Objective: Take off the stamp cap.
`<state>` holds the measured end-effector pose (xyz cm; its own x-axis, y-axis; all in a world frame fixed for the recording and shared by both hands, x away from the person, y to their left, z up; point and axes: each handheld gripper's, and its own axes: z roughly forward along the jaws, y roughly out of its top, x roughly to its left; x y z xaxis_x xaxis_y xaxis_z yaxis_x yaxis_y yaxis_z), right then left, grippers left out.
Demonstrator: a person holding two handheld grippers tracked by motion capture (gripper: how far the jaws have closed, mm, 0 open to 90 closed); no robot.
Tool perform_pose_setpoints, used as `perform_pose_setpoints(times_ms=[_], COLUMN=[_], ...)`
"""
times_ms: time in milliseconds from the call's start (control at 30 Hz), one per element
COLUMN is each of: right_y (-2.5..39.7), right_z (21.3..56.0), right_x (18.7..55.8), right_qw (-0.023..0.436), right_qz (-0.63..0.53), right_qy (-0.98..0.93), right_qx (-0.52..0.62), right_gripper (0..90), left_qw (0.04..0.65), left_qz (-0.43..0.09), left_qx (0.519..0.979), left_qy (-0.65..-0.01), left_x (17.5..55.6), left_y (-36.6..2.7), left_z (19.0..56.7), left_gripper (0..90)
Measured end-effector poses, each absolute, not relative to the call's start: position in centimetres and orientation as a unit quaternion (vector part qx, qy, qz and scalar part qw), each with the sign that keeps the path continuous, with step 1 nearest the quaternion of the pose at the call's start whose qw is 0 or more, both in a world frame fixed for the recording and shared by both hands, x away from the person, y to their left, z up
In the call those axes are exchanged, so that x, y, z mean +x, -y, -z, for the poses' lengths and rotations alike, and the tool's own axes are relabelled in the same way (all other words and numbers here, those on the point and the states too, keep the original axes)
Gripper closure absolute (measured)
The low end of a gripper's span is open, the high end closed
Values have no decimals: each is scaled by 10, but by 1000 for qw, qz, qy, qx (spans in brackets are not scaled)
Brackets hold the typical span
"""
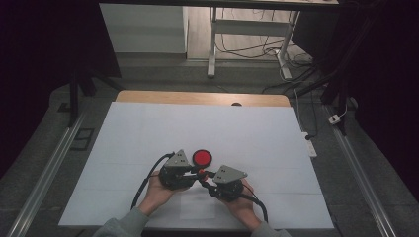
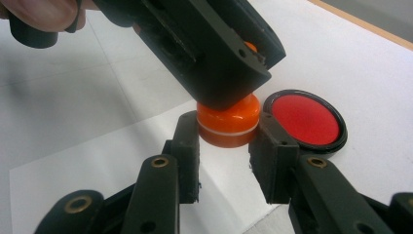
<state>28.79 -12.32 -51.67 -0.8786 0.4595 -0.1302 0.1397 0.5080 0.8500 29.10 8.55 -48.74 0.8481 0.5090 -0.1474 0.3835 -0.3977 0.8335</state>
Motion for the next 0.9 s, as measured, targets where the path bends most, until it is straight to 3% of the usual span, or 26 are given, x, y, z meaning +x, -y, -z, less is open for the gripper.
perform_pose_setpoints(times_ms=[300,467,600,900], right_y=[124,127,124,128], right_z=[516,528,510,517], right_x=[288,291,287,291], right_qw=[171,168,170,165], right_qz=[-463,-442,-475,-463], right_qy=[-852,-861,-844,-849], right_qx=[175,187,182,193], right_gripper=[651,652,652,651], left_qw=[481,524,520,519], left_qz=[-66,-78,-76,-69], left_qx=[832,797,800,801], left_qy=[-266,-289,-289,-290], left_x=[290,293,293,293], left_y=[-86,-111,-111,-109], left_z=[488,473,476,476], left_gripper=[726,727,726,725])
